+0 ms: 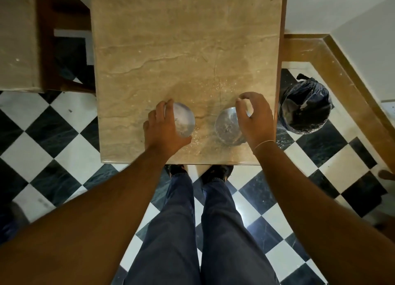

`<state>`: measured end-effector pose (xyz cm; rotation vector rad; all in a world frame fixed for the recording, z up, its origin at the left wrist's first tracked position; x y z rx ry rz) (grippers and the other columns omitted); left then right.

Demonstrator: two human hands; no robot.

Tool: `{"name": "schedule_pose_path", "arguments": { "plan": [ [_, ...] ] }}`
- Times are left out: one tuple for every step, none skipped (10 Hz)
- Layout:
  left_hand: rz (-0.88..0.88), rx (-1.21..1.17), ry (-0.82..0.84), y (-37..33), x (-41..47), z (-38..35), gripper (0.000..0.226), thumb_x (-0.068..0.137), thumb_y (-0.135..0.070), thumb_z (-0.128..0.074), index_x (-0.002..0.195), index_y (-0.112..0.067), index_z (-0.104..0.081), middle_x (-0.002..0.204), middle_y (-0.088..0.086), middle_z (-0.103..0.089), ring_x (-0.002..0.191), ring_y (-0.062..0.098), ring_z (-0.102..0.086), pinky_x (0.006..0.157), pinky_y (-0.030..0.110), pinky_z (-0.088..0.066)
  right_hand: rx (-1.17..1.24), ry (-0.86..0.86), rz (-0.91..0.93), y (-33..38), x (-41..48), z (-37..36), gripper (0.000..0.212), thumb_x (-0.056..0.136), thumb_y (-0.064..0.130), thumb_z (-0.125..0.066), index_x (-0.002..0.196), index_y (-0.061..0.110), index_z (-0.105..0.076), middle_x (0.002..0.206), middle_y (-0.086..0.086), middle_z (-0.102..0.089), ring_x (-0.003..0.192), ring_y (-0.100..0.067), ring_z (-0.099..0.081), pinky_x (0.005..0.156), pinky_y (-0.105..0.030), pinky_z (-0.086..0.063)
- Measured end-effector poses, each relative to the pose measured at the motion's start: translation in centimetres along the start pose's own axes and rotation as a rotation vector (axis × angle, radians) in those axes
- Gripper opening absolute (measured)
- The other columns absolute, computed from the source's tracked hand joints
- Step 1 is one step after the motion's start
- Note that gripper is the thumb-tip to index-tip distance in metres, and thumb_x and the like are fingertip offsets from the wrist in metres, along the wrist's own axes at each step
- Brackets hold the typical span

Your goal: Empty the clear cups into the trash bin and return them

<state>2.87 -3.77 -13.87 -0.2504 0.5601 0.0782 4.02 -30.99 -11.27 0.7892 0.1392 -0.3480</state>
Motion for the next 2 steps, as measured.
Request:
{"name": "schedule_pose_path", "arguments": {
  "plan": [
    [0.027,0.052,0.045,0.3,0.1,0.6,0.149,0.063,-0.081,-0.086,0.174,-0.028,-0.002,0.178,0.007,-0.016,0.158,0.04,-0.03,0.121,0.066,-0.033,-0.143,0.026,0.048,0.1,0.5,-0.4,0.034,0.109,0.033,-0.065,0.136,0.013,-0.069,0.148,-0.012,-0.067,0.145,-0.036,-0.058,0.124,-0.054,-0.045],
    [-0.005,0.108,0.004,0.3,-1.7,1.8,0.14,0.073,-0.099,-0.057,0.173,-0.031,0.013,0.183,0.007,0.002,0.168,0.041,-0.008,0.129,0.07,-0.012,-0.321,0.121,0.034,0.4,1.6,-0.1,0.06,0.11,0.042,-0.066,0.163,0.02,-0.05,0.181,-0.012,-0.036,0.172,-0.039,-0.021,0.138,-0.059,-0.016]
  ]
}}
Point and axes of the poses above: each hand's wrist, its own x-axis towards the middle knuckle, its own z-axis out of the back of the hand, y = z × x, the point moved 5 cm from there along x, towards the middle knuckle
